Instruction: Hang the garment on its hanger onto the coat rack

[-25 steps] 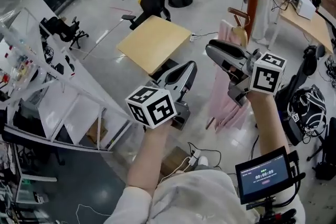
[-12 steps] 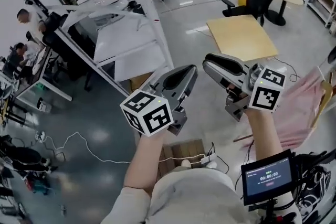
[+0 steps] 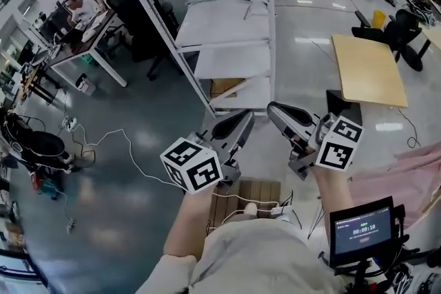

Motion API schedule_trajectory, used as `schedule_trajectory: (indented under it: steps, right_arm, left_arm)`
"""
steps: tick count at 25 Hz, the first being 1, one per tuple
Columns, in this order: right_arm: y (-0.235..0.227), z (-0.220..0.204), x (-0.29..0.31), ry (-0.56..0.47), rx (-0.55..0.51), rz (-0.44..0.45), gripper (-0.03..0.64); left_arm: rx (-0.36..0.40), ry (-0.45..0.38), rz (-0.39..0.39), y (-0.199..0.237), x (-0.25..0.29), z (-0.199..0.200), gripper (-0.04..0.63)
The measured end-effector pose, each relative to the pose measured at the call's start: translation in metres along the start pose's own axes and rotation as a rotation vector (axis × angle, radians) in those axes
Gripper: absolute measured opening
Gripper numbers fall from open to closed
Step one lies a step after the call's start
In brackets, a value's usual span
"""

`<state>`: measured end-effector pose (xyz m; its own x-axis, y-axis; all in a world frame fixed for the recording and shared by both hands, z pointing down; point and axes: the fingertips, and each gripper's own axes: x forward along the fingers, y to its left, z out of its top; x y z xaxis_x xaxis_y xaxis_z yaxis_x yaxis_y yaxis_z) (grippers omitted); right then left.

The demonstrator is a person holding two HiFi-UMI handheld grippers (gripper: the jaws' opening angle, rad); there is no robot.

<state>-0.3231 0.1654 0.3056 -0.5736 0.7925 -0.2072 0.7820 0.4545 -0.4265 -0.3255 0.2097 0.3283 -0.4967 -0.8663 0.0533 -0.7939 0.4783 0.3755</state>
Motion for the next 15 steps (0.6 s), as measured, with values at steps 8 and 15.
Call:
schedule_trajectory:
  steps: [8, 15]
  right_arm:
    - [-0.008, -0.027, 0.008, 0.003, 0.054, -0.044, 0.011]
    - [-0.021, -0.032, 0.018, 0.014, 0.053, -0.057, 0.011]
  left_arm:
    - [-0.131, -0.021, 0.023, 0.027, -0.023, -0.027, 0.006]
    - [-0.134, -0.016, 0.015, 0.044, -0.013, -0.025, 0.006]
